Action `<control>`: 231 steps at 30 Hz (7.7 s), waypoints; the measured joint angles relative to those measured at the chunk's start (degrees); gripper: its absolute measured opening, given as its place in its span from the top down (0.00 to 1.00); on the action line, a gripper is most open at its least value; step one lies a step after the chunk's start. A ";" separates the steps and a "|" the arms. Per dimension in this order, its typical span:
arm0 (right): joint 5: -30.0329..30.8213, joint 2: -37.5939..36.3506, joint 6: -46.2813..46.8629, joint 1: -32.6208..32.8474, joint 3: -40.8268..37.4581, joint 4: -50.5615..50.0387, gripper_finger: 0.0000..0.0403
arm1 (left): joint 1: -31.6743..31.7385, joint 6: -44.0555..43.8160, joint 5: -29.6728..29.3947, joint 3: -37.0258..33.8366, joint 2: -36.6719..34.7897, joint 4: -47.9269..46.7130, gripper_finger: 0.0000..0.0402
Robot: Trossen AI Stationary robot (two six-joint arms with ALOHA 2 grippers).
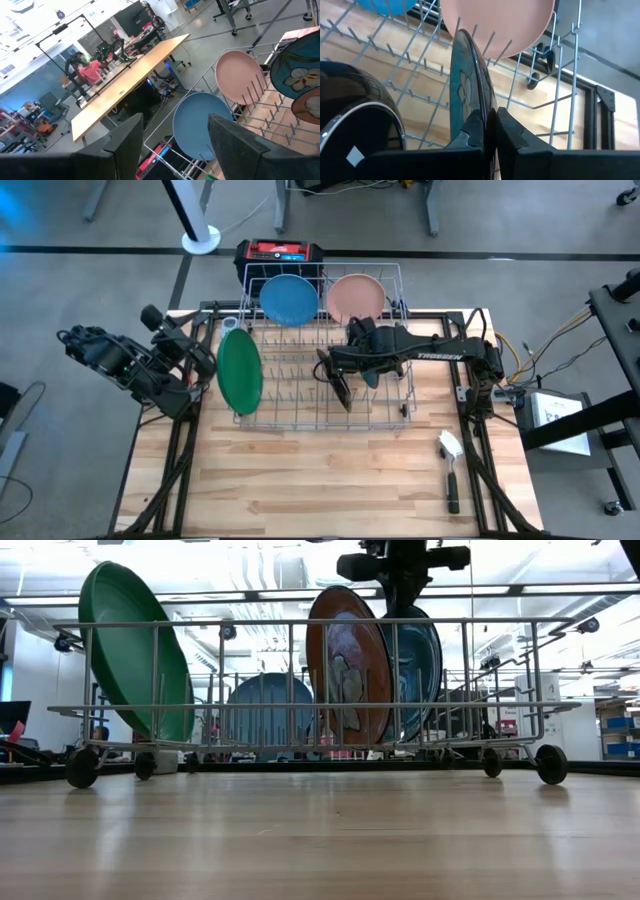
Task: Sort dishes
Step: Adjust the blue floral plate on the right side of the dish rack
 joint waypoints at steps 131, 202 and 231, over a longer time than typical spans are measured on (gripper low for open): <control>-0.67 2.86 3.71 4.47 -0.57 6.05 0.85 | 0.01 -1.07 0.60 -0.04 3.28 -0.04 0.47; -4.92 2.91 17.80 14.41 -0.57 -0.20 0.92 | 0.00 -1.20 0.57 -0.04 3.29 -0.04 0.47; -9.20 2.82 19.92 17.21 -0.48 0.11 0.95 | 0.02 -1.22 0.58 -0.04 3.31 -0.01 0.47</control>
